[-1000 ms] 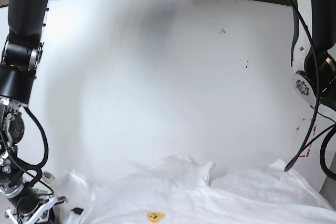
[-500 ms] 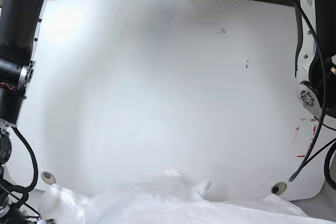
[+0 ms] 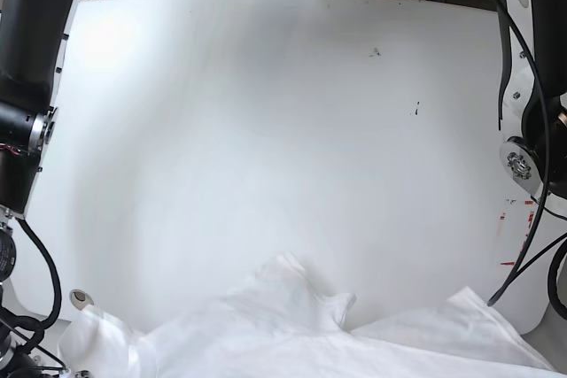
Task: Fold the T-shirt properly
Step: 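Raise the held shirt high with both grippers and shake it out, then lower the shirt and drag it across the table with both grippers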
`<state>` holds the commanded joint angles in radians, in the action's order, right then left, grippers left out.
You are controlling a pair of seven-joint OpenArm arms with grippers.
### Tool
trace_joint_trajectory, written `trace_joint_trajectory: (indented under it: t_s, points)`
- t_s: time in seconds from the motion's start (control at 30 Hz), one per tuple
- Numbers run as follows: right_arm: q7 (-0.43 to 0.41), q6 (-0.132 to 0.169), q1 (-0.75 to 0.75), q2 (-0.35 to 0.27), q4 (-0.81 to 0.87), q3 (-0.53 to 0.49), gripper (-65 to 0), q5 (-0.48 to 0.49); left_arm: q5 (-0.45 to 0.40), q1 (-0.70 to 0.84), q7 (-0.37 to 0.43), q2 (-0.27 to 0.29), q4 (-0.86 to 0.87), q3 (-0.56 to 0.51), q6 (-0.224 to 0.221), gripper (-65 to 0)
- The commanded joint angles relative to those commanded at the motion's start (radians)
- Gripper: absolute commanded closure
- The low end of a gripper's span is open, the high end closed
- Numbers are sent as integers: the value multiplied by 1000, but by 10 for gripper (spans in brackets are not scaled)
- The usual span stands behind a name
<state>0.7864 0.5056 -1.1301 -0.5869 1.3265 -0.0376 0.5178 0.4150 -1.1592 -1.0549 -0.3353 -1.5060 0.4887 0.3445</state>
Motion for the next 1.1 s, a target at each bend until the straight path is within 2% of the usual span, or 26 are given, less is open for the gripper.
trace_joint_trajectory:
  t_s: [0.53, 0.87, 1.0, 1.1]
  points:
    - [0, 0, 41, 5, 5, 3, 0, 6, 5, 61, 0, -2, -2, 0, 5, 0]
    - [0, -5, 238, 6, 98, 11, 0, 6, 18, 242, 0, -15, -3, 3, 11, 0]
    - [0, -5, 362, 9, 143, 63, 0, 6, 52, 342, 0, -17, -5, 6, 38, 0]
    - [0, -3, 450, 38, 170, 120, 0, 6, 54, 413, 2, -31, -23, 9, 46, 0]
